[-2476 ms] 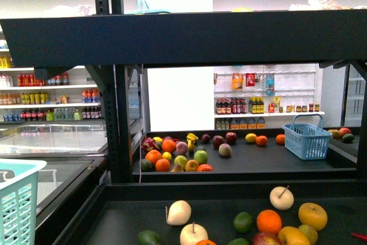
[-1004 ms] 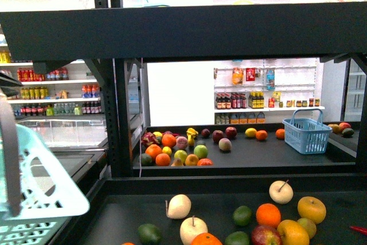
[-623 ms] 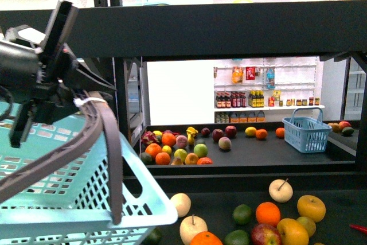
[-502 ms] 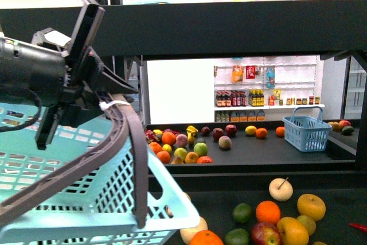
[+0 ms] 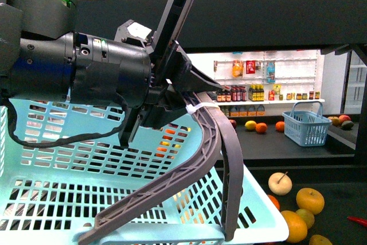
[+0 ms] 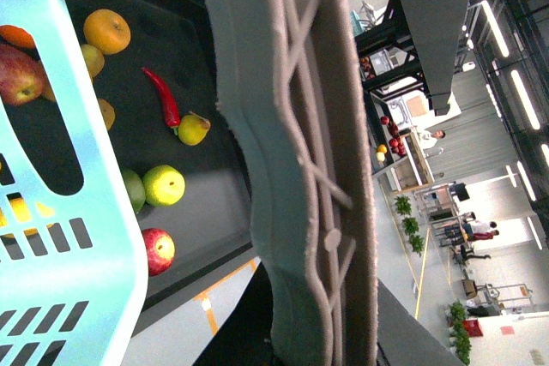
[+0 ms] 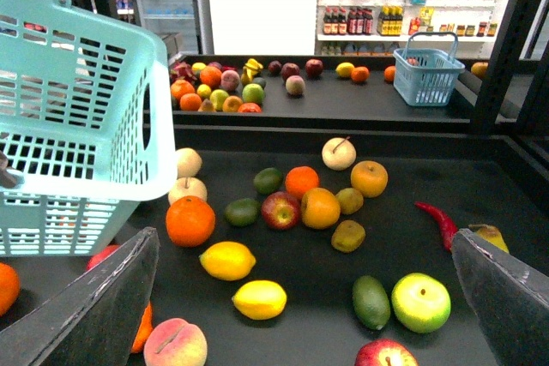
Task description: Pick lemon from shelf
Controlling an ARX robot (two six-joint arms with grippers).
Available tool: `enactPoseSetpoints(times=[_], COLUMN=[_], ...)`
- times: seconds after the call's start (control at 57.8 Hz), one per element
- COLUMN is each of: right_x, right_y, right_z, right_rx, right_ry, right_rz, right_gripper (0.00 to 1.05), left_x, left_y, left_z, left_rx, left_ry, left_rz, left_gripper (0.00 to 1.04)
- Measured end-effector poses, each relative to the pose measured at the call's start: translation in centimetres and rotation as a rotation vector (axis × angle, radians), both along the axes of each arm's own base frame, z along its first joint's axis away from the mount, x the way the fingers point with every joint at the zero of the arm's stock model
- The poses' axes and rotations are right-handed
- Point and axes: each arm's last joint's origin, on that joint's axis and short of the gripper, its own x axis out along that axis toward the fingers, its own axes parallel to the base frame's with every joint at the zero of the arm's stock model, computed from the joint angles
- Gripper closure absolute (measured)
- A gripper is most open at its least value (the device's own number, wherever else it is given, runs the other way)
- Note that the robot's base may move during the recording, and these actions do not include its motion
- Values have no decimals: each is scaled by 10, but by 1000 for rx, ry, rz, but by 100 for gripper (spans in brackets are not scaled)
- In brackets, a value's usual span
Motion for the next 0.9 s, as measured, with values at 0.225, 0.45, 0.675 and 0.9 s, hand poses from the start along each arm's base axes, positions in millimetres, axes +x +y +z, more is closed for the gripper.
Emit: enactPoseSetpoints(times=[0.225,0.45,0.675,0.9], right_x=[0,11,63,171], right_y=[0,-4,-35,-96], right_z=[0,-8,4,-28], right_rx=[0,-19,75,97], right_ry=[0,343,451,600], right_rz=[0,-211,-170,15], right_gripper=[2,2,2,2], left_x=[2,2,1,2], left_y=[-5,-7,-7,-7], left_z=[-8,-7,-7,-6], left_rx=[26,30,32,31], left_ry=[6,-5,-8,-9], left_rz=[-1,-4,-6,-7], left_gripper=[96,96,96,96])
